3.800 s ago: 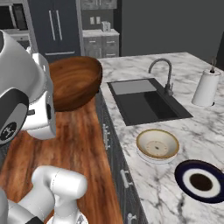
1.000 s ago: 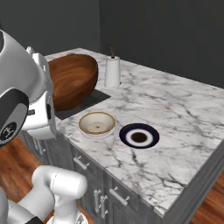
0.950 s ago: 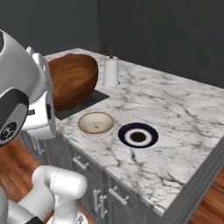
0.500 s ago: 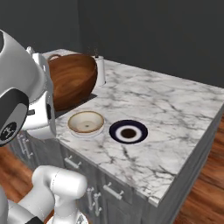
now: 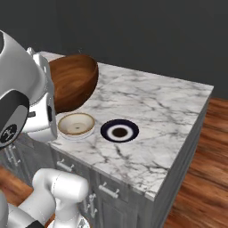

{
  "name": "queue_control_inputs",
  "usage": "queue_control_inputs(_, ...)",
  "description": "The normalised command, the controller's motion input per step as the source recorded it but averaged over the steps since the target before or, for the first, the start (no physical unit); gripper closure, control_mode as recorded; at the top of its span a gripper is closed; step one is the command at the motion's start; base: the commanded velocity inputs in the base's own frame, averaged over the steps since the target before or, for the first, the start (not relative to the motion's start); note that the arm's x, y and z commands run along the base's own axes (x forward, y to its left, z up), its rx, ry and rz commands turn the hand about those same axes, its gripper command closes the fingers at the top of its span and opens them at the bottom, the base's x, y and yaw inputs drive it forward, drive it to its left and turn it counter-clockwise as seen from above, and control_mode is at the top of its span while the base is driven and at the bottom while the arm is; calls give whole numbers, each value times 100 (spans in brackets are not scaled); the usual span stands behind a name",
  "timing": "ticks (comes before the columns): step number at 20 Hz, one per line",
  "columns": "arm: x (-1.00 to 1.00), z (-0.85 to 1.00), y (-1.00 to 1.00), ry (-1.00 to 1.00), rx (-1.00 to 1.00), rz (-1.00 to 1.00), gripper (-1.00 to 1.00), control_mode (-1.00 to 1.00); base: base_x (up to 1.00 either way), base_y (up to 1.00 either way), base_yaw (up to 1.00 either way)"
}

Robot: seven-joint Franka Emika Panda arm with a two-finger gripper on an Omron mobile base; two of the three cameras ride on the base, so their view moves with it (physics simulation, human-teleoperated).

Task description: Move the bowls from the cabinet to the plates on the dining table.

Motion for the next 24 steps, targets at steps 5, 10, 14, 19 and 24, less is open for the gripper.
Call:
queue_control_inputs(5,0,0,0,0,0,0,100,100,0,1,-25)
queue_control_inputs(10,0,0,0,0,0,0,100,100,0,2,-25)
queue_control_inputs(14,0,0,0,0,0,0,100,100,2,5,-24)
queue_control_inputs(19,17,-10,10,-3,0,-9,100,-100,6,6,-8)
queue_control_inputs(24,42,-17,20,-1,-1,-11,100,-100,0,0,0)
